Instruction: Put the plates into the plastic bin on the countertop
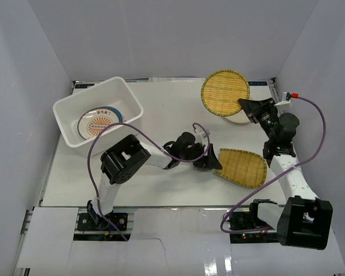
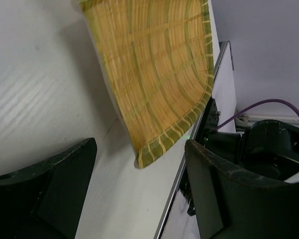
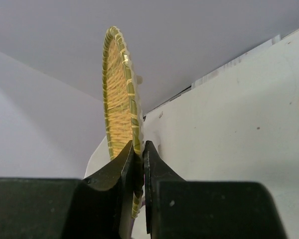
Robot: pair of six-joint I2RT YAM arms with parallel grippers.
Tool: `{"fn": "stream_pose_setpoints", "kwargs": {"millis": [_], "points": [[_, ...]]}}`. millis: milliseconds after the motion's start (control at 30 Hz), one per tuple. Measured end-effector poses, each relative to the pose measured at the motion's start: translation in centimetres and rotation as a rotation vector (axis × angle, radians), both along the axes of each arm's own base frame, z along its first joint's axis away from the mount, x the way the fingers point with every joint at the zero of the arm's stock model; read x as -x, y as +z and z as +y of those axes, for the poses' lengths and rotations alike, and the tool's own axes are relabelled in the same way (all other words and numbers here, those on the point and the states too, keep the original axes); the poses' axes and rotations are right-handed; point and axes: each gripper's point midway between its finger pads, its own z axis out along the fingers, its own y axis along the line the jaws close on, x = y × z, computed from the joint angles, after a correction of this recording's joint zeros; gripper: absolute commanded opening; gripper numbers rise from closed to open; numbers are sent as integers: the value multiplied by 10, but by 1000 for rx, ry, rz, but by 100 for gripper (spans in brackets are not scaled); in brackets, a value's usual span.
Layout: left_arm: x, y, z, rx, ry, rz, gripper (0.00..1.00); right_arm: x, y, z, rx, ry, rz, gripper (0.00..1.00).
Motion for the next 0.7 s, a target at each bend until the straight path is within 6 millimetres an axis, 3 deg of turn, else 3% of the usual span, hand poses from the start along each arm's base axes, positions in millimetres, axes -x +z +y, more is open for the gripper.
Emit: {"fn": "stream_pose_setpoints", "kwargs": {"millis": [100,200,233,267,367,533,700], "points": [[-7,-3,-15,35,-9,2,71,11,4,5,-7,36,-12,8],[-10,-10,-24,55,-14,14,49,19,9,11,-14,71,-21,8],[-11,-13,-26,60,-14,18,41,20,10,12,-19,80,-20,8],[-12,-17,-27,61,-15,23,25,21,10,13,-23,86,-19,8],[-10,-12,-31,97,-19,61,0,23,11,15,-29,102,-18,8],[-3,9,-31,147,-33,46,0,27,20,17,-41,117,-23,8],[8,38,1,132,16,23,0,27,54,17,-35,123,-56,8]]}}
